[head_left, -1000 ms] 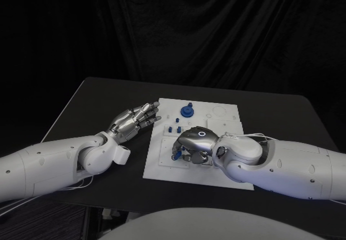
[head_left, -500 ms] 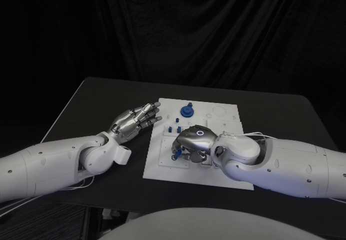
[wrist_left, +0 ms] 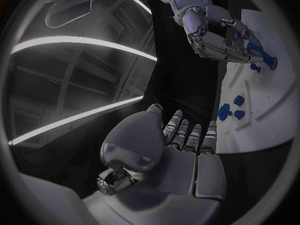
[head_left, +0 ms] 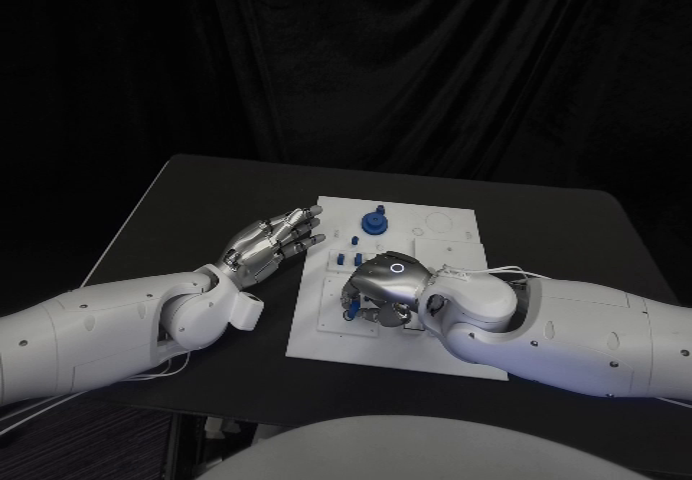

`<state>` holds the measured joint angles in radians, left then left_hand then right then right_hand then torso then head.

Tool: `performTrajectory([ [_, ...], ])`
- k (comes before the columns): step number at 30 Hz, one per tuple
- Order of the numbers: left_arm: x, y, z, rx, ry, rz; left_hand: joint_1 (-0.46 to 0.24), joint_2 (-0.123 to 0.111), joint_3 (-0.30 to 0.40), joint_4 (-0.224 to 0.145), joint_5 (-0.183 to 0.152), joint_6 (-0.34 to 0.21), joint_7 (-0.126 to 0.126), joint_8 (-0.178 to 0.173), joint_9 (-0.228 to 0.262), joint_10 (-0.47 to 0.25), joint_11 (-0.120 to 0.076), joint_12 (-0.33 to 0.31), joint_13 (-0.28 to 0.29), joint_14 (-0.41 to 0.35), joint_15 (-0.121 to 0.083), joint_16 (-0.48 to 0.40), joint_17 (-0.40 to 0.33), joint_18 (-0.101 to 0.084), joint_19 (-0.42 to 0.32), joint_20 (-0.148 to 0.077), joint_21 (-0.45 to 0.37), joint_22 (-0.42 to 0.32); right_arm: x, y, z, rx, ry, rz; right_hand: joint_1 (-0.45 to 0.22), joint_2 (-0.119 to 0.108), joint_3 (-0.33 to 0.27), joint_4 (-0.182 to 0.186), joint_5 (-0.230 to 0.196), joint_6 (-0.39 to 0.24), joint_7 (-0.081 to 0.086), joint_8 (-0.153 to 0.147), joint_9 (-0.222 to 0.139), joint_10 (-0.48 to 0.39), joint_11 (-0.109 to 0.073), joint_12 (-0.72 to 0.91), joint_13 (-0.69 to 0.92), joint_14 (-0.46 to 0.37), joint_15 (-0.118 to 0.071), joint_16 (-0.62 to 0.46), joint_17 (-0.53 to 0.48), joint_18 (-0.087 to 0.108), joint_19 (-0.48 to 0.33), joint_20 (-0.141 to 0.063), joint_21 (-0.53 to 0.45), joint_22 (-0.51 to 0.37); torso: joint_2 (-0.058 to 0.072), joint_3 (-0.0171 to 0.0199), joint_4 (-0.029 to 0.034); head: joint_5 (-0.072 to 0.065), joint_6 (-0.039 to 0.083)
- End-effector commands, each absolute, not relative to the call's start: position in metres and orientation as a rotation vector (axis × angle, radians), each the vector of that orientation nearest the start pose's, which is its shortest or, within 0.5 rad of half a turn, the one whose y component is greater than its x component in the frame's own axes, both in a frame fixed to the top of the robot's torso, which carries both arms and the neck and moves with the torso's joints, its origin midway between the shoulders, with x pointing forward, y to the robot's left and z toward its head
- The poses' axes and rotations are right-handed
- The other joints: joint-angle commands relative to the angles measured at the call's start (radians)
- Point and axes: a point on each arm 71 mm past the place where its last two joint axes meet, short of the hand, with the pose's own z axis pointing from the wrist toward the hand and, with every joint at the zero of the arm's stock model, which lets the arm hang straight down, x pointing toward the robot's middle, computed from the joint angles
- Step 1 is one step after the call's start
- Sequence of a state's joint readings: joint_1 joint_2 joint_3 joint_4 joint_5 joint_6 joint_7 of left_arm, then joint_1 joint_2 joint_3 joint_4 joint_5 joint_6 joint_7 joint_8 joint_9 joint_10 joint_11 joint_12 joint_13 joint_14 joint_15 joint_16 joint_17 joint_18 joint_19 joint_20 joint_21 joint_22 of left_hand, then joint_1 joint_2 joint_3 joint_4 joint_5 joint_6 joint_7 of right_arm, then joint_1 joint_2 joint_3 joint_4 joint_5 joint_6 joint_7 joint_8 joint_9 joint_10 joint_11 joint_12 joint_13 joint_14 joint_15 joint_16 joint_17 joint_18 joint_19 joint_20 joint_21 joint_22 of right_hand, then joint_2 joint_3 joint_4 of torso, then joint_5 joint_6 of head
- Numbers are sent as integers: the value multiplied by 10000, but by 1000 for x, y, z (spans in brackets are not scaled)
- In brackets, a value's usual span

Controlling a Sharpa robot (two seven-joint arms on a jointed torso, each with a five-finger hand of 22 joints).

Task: Assemble the parts on the task board

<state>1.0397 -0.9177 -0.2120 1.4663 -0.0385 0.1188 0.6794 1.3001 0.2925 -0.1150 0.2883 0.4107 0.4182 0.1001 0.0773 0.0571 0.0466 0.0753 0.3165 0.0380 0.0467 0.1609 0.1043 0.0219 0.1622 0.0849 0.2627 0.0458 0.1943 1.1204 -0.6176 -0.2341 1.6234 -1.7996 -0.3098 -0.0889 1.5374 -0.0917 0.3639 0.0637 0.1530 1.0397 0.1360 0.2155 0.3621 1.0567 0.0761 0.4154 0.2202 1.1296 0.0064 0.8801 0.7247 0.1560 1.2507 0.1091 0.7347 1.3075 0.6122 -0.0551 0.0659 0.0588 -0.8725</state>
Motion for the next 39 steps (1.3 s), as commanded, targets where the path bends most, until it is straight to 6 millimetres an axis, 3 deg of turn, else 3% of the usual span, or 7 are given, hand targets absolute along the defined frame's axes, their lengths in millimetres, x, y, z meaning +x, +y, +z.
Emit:
performTrajectory([
  [1,420,246,-288,-11078,15062,-19002,99,4,67,-8,69,9,27,32,10,-12,41,-6,2,-21,59,58,8,102,1,34,58,-1,382,-61,-272,-7447,16895,8294,-48,105,-64,-8,-38,79,-26,77,31,47,-71,53,42,68,-40,104,55,-122,-3,-12,109,741,-5,-5,9,-18,-2],
  [32,419,244,-292,-11159,15214,-19043,106,8,92,5,73,-16,29,27,6,-22,41,-25,0,-29,63,46,5,100,-5,36,54,-18,381,-56,-272,-7297,17010,8482,-14,118,-76,-62,-5,96,-55,98,151,95,-119,133,157,159,-87,159,120,-128,60,-50,187,756,3,-3,-2,-22,-2],
  [37,419,244,-293,-11171,15231,-19047,106,10,97,8,74,-18,30,26,6,-24,41,-28,0,-30,64,46,5,100,-5,37,53,-20,382,-56,-275,-7349,17140,8402,-56,108,-72,-50,30,-178,9,-62,179,-93,-46,76,214,56,-39,36,17,-117,-12,-39,22,718,3,-6,-1,-21,-2],
  [39,419,244,-293,-11175,15236,-19045,106,10,100,9,75,-21,30,26,5,-25,41,-30,0,-32,64,44,5,99,-6,37,53,-21,382,-56,-276,-7387,17212,8377,-229,31,-38,76,36,-928,220,-535,40,-756,203,-237,179,-89,141,-112,-110,-117,-142,72,-221,662,3,-8,7,-27,-2],
])
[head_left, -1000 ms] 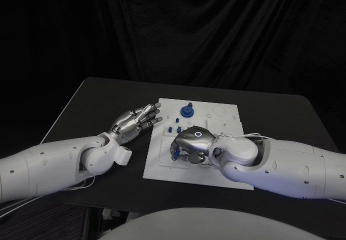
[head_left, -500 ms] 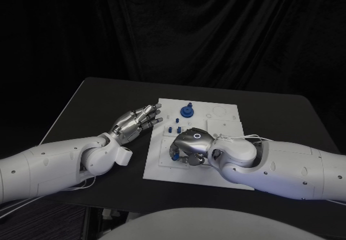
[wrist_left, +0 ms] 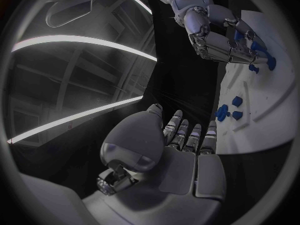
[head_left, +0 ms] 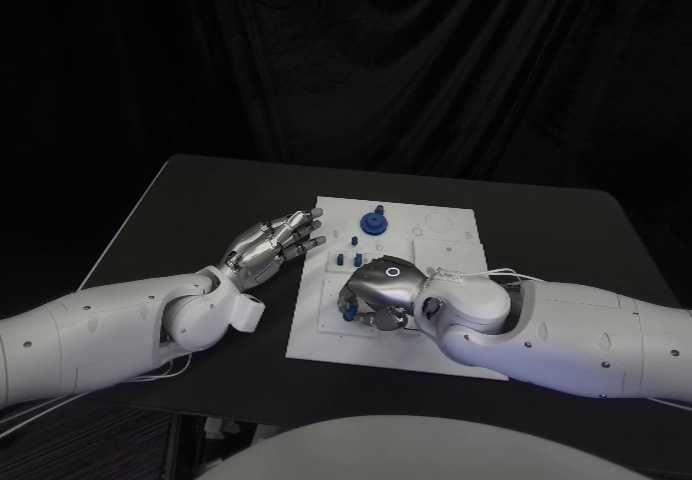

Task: Assemble the parts on the task board

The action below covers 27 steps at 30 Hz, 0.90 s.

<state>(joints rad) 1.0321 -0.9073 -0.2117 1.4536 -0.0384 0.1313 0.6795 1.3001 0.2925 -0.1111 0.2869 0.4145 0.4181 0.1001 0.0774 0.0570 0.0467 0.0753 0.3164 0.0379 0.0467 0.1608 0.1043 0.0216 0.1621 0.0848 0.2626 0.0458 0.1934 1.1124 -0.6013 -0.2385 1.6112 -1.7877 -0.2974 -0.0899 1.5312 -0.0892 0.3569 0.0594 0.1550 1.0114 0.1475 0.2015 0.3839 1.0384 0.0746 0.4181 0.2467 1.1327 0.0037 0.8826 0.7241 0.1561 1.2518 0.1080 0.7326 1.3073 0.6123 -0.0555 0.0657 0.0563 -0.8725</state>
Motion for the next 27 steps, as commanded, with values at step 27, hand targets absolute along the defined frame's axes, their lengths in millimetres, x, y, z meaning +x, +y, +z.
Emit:
performTrajectory([
  [27,419,248,-292,-11151,15033,-18857,114,5,87,26,48,17,33,35,12,-25,46,8,5,-26,67,66,12,98,6,40,59,10,387,-126,-205,-4600,15216,9319,-44,49,-412,419,512,-2269,24,-551,-1437,-1797,445,399,223,-135,355,207,104,-86,-22,357,-230,718,-35,-3,-16,-18,-2],
])
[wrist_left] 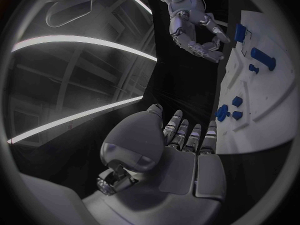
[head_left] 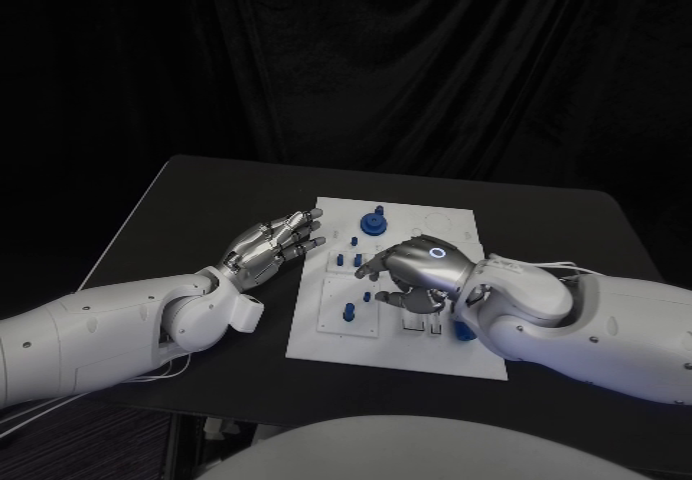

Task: Assemble the parts on the task board

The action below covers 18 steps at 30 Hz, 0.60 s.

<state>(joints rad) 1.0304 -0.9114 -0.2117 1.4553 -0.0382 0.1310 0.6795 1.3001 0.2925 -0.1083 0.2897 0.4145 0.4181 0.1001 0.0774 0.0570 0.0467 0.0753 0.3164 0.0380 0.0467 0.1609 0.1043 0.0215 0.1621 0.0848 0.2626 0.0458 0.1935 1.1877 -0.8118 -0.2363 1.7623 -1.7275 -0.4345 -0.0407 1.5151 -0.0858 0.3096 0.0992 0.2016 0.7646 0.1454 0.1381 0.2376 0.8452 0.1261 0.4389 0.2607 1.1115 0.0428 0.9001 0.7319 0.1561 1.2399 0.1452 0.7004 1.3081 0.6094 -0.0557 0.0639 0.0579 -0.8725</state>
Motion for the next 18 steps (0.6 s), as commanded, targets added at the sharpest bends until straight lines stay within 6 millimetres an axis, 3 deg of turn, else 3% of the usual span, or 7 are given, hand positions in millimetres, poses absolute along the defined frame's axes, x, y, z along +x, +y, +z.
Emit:
performTrajectory([
  [1,419,248,-292,-11142,14998,-18833,113,-4,68,2,50,95,40,61,25,2,55,81,16,-5,59,103,20,102,30,35,72,39,388,-134,-199,-4281,15390,9196,118,32,64,44,9,569,95,253,105,493,-242,663,324,72,-159,-15,-17,-78,96,-100,79,699,-8,-1,0,-49,-2],
  [6,419,249,-292,-11122,14926,-18741,113,-12,71,3,51,132,41,75,32,21,54,120,22,9,52,124,25,105,39,31,77,43,392,-174,-189,-2574,16972,8345,16,104,-89,201,-30,1469,-40,689,512,529,-642,3966,2456,198,-510,-128,-54,-148,109,-332,33,680,-15,-2,-5,-228,-2],
  [7,419,249,-292,-11118,14921,-18738,113,-12,71,3,51,132,41,75,32,21,54,120,22,9,52,124,25,105,39,31,77,43,392,-183,-190,-2181,17431,8078,-123,98,-297,237,15,1961,-173,1158,796,1302,-813,6071,4526,1143,-466,1183,1348,-286,694,-471,1347,986,-15,-6,-9,-268,-2],
  [9,419,249,-292,-11113,14918,-18743,113,-12,71,3,51,132,41,75,32,21,54,120,22,9,52,124,25,105,39,31,77,43,394,-195,-192,-1713,17955,7721,-257,191,-402,399,21,1715,-247,1473,1101,2027,-856,8422,7253,1996,-550,2758,3106,-523,1297,-518,2829,1269,-10,-7,-9,-326,-2],
  [11,419,248,-292,-11109,14918,-18758,113,-17,70,3,52,145,40,81,34,27,53,124,23,12,48,125,25,106,34,28,74,27,395,-209,-195,-1159,18551,7216,-552,248,-531,639,14,1668,-303,1667,1256,3108,-797,9284,8617,2394,-582,3460,3962,-616,1488,-524,3447,1398,4,-1,1,-390,-2],
  [14,419,248,-292,-11109,14924,-18773,113,-17,70,3,52,145,40,81,34,27,53,124,23,12,48,125,25,106,34,28,74,27,395,-228,-202,-417,19251,6464,-1523,403,-916,1327,270,1540,-495,2337,1745,5573,-980,10747,11365,3521,-725,5222,6168,-844,2015,-642,4980,1705,9,0,6,-490,-2],
  [18,420,248,-293,-11118,14955,-18773,115,-18,71,3,53,141,40,81,34,30,52,123,23,14,47,127,25,107,34,26,74,24,392,-246,-214,263,19731,5623,-2268,459,-1201,1844,364,1332,-568,3002,2246,7084,-1049,11275,12927,4107,-794,6063,7365,-1016,2359,-731,6045,1926,0,-3,2,-577,-2],
])
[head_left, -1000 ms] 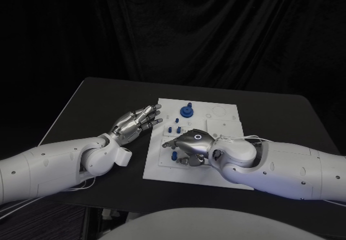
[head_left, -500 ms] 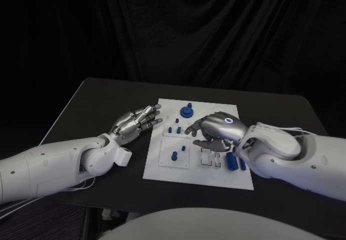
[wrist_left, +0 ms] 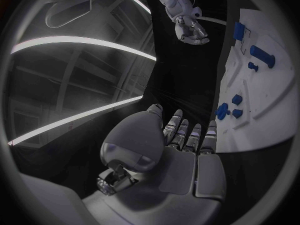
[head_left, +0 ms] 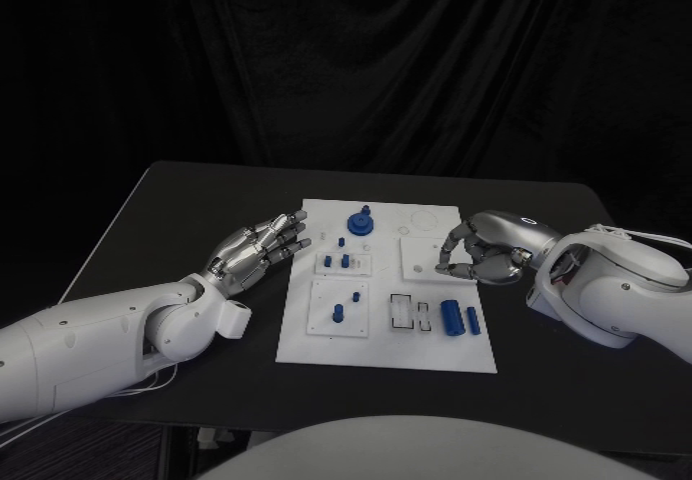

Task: Assemble the parts on the task board

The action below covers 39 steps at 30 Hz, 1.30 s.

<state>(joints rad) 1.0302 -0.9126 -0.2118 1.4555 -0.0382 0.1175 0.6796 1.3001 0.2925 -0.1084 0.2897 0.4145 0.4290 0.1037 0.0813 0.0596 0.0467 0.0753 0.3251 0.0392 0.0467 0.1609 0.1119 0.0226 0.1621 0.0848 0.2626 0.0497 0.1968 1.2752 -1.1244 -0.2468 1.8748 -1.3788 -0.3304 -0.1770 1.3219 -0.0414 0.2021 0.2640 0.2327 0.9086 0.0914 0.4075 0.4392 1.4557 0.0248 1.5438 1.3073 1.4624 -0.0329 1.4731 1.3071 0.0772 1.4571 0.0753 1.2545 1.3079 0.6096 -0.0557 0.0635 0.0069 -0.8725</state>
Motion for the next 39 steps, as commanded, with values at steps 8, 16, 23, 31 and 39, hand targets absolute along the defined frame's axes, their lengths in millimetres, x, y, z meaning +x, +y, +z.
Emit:
performTrajectory([
  [8,420,247,-293,-11132,15015,-18823,118,-17,75,1,59,8,4,38,5,26,53,6,6,9,47,38,11,106,31,26,33,-19,390,-253,-229,-9,19977,4151,-2061,166,-458,276,-311,-695,-243,2220,1812,1151,-219,270,2635,1084,-219,976,2637,-387,438,-183,1590,2132,22,20,-2,-219,-2],
  [16,420,247,-293,-11137,15038,-18849,134,-9,94,-9,78,-3,1,35,3,19,52,-13,2,3,55,29,9,103,31,32,33,-21,384,-251,-242,-583,20384,3288,-2748,108,-482,279,-525,-704,-401,2897,2452,1151,-373,270,2635,1084,-350,976,2637,-457,561,-304,1945,2222,28,37,6,-208,-2],
  [23,420,248,-293,-11147,15056,-18842,143,-6,106,-13,88,-9,0,34,2,16,52,-17,1,3,60,31,9,102,29,38,31,-28,381,-249,-248,-1298,20459,2590,-3281,48,-478,293,-747,-854,-374,2801,2505,1151,-354,270,2635,1084,-339,976,2637,-352,339,-316,1547,2078,18,19,24,-211,-2],
  [31,420,247,-294,-11165,15111,-18850,148,-6,112,-15,93,-10,0,34,2,15,53,-15,1,2,62,30,8,102,28,40,31,-29,377,-246,-256,-1729,20867,2121,-3436,-67,-280,276,-916,-796,-255,2060,2102,1151,-246,270,2635,1084,-251,976,2637,-275,153,-240,1236,1971,14,11,10,-193,-2],
  [39,420,247,-295,-11188,15163,-18853,161,-5,127,-19,105,-31,0,29,-2,9,54,-36,-2,-4,65,22,6,100,21,42,26,-46,373,-244,-266,-1760,21080,2082,-3458,-150,-146,276,-1002,-594,-157,1302,1642,1151,-165,270,2635,1084,-184,976,2637,-268,136,-171,1208,1961,6,12,16,-158,-2],
])
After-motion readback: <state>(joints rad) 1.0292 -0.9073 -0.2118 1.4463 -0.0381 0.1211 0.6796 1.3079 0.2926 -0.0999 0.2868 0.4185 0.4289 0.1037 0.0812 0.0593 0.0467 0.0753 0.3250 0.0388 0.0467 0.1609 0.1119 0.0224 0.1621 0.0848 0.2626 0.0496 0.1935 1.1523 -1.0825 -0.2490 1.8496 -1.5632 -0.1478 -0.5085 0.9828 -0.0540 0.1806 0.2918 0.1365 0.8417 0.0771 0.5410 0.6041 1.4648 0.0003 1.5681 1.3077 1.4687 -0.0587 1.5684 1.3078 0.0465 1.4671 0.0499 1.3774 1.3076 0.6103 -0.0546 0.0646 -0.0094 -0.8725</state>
